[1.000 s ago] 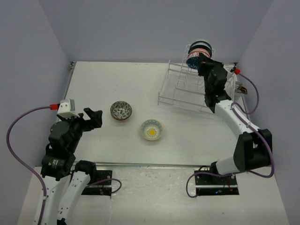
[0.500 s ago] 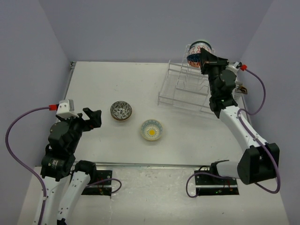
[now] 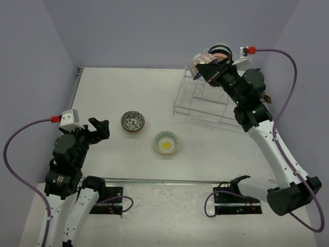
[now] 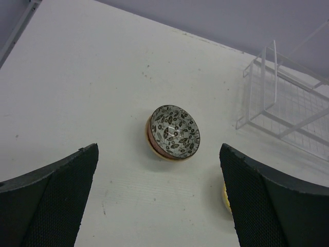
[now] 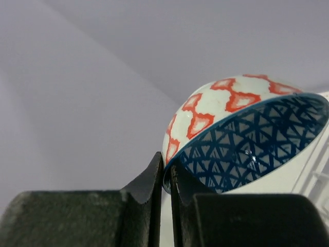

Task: Unload the bowls from the dish rack

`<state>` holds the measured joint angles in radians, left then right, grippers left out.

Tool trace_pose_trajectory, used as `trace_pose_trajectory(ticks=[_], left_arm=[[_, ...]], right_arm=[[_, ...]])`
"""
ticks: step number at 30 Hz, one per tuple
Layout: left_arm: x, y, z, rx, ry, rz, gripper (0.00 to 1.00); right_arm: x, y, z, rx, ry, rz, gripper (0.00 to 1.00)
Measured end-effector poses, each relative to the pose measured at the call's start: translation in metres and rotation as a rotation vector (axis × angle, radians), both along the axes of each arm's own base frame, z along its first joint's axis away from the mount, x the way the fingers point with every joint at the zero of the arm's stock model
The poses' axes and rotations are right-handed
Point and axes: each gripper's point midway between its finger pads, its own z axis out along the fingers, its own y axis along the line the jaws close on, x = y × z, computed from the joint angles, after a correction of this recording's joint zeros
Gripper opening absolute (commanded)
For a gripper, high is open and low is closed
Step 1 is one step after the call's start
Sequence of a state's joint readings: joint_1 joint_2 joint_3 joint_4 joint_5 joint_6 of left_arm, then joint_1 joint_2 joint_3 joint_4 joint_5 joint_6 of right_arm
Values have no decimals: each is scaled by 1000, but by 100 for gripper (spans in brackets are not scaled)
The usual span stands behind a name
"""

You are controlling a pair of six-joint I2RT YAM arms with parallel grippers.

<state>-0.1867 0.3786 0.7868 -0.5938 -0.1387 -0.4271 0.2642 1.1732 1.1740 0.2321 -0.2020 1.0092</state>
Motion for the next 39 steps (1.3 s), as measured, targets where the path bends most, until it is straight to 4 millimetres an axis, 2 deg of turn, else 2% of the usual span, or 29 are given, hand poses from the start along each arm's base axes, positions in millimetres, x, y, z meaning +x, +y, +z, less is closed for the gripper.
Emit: trace_pose_trajectory(ticks=[2, 5, 7, 8, 11, 13, 15, 17, 19, 20, 22, 25, 32, 39], left_arm=[[0, 5, 0, -3, 0, 29, 100], [-1, 19, -4, -17, 17, 120, 100], [-3, 30, -9, -28, 35, 192, 100], [-5, 35, -11, -31, 43, 227, 100], [-8, 46, -14, -38, 53, 291, 100], [-10, 50, -14, -46, 52, 319, 100], [-12, 52, -15, -47, 51, 333, 100], [-14, 54, -13, -52, 41, 342, 100], [-16, 55, -11, -55, 32, 344, 100], [-16, 55, -10, -56, 27, 345, 100], [-18, 55, -9, -59, 19, 346, 100], [-20, 56, -7, -64, 5, 348, 100], [-23, 58, -4, -69, -11, 351, 100], [-23, 58, -4, -69, -12, 351, 100]], right_arm=[[-20, 32, 1, -190, 3, 65, 0], [-61, 81, 12, -408, -52, 188, 0], [-87, 105, 2, -536, -58, 254, 0], [-96, 113, -11, -604, -42, 278, 0], [-114, 135, -72, -832, 67, 354, 0], [-119, 147, -123, -1008, 166, 388, 0], [-126, 155, -183, -1202, 273, 426, 0], [-139, 157, -239, -1392, 372, 487, 0], [-154, 152, -278, -1542, 445, 545, 0], [-160, 149, -289, -1594, 469, 565, 0], [-169, 144, -301, -1679, 502, 593, 0], [-174, 146, -304, -1735, 500, 613, 0], [-169, 156, -309, -1772, 487, 632, 0], [-163, 164, -340, -1871, 524, 653, 0]])
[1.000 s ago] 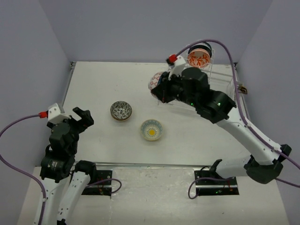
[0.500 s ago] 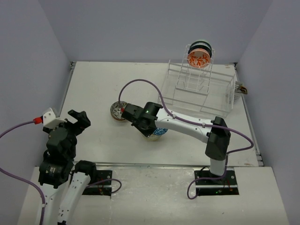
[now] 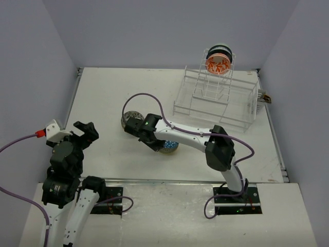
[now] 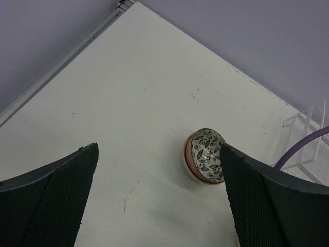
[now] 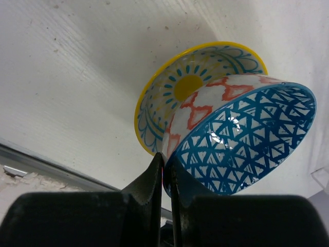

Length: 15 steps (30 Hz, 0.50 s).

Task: Unload the bowls from the dish rack

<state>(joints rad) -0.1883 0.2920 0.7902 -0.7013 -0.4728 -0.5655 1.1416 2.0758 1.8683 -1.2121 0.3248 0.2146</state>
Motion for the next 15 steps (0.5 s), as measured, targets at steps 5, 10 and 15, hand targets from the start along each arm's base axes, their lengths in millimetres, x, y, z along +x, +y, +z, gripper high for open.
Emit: trace_pose_trajectory(ticks=[5, 10, 15], left_arm=[[0, 0, 0, 0, 0, 0, 100], [0, 0, 0, 0, 0, 0, 100], [0, 0, 0, 0, -2, 0, 100]], right_arm=[[-3, -6, -19, -81, 28, 11, 0], [-4, -9, -26, -115, 43, 22, 1], [-3, -7, -25, -112, 41, 27, 4]])
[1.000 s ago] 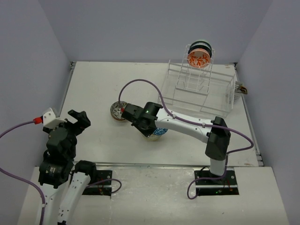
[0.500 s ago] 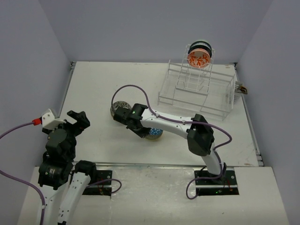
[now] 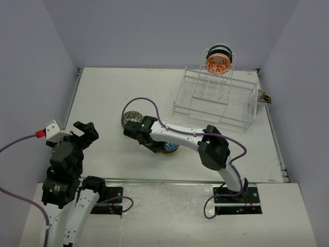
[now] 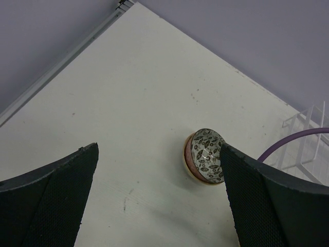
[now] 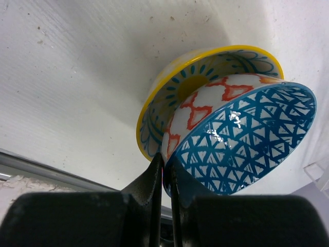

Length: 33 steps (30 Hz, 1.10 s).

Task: Unload the bowls from the dish rack

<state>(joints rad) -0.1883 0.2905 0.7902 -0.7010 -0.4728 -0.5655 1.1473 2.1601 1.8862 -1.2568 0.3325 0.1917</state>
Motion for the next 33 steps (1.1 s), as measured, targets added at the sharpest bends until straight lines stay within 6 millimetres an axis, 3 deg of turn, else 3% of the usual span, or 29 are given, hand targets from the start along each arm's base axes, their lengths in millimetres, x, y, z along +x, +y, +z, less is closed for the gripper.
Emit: trace_pose_trajectory(ticks=[8, 18, 26, 33], left_arm=[[0, 0, 0, 0, -2, 0, 100], [-1, 0, 1, 0, -4, 0, 100], [-1, 0, 1, -1, -7, 0, 100], [-2, 0, 2, -2, -11, -1, 100]], right_arm=[[3, 7, 5, 26, -11, 3, 6], [3, 8, -6, 4, 0, 3, 11], [3, 6, -6, -10, 3, 3, 38], [1, 7, 2, 11, 9, 18, 47]])
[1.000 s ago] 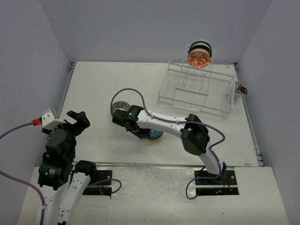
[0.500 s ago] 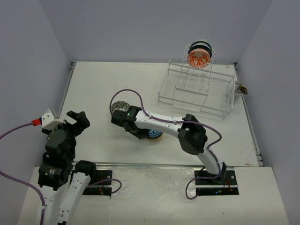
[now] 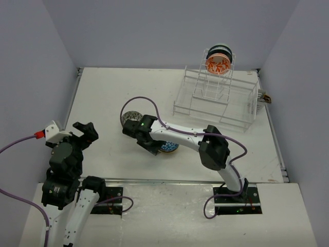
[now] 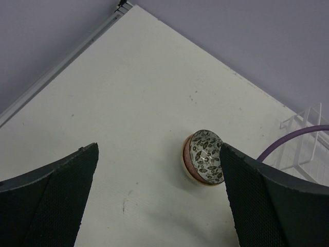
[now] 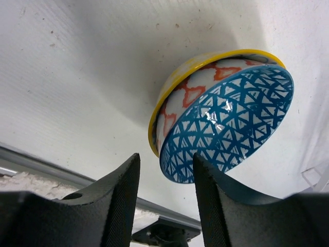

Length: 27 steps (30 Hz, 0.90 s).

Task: Unload the bowls from the dish rack

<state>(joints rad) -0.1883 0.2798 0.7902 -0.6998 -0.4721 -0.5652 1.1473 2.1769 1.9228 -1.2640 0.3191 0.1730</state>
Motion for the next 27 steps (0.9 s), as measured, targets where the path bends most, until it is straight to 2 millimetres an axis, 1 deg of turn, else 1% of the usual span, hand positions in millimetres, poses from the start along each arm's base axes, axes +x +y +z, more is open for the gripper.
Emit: trace_pose_trajectory(ticks=[3, 5, 7, 9, 10, 12, 13, 14, 15, 16, 17, 18, 19, 21, 22, 24, 25, 26, 27], left_arm=[[0, 0, 1, -1, -4, 0, 100], [0, 0, 1, -1, -4, 0, 100], [-1, 0, 1, -1, -4, 0, 100], [-1, 0, 1, -1, -4, 0, 100], [-1, 0, 1, -1, -5, 0, 100], [-1, 0, 1, -1, -5, 0, 100], [0, 0, 1, -1, -5, 0, 100], [0, 0, 1, -1, -5, -1, 100], [0, -1, 1, -1, -5, -5, 100], [0, -1, 1, 1, -2, -9, 100], [1, -2, 0, 3, 2, -12, 100], [4, -3, -1, 6, 11, -16, 100], [7, -4, -3, 10, 24, -18, 100], [17, -7, -11, 21, 73, -27, 100], [23, -9, -16, 30, 103, -32, 100], [31, -12, -27, 46, 160, -47, 100], [34, -14, -31, 51, 181, -56, 100], [36, -15, -34, 53, 196, -64, 100], [37, -17, -35, 54, 203, -71, 100]], right_arm=[[-3, 2, 10, 34, 11, 11, 45], [-7, 4, 21, 72, 22, 21, 43], [-11, 7, 37, 130, 28, 36, 43], [-14, 11, 58, 206, 20, 58, 45], [-14, 14, 72, 260, 5, 68, 46], [-10, 19, 109, 401, -51, 73, 50], [-7, 22, 136, 508, -84, 60, 61], [-1, 22, 162, 611, -120, 32, 67], [10, 18, 194, 744, -170, -6, 75], [23, 8, 223, 853, -222, -55, 87], [41, -8, 254, 966, -292, -126, 93], [57, -25, 279, 1058, -359, -198, 96], [78, -51, 302, 1144, -435, -300, 99], [107, -97, 335, 1296, -557, -487, 99], [120, -121, 344, 1369, -602, -605, 99], [137, -150, 351, 1508, -650, -782, 99], [146, -160, 355, 1627, -649, -894, 99], [152, -175, 335, 1635, -647, -989, 97], [161, -186, 323, 1689, -645, -1089, 96]])
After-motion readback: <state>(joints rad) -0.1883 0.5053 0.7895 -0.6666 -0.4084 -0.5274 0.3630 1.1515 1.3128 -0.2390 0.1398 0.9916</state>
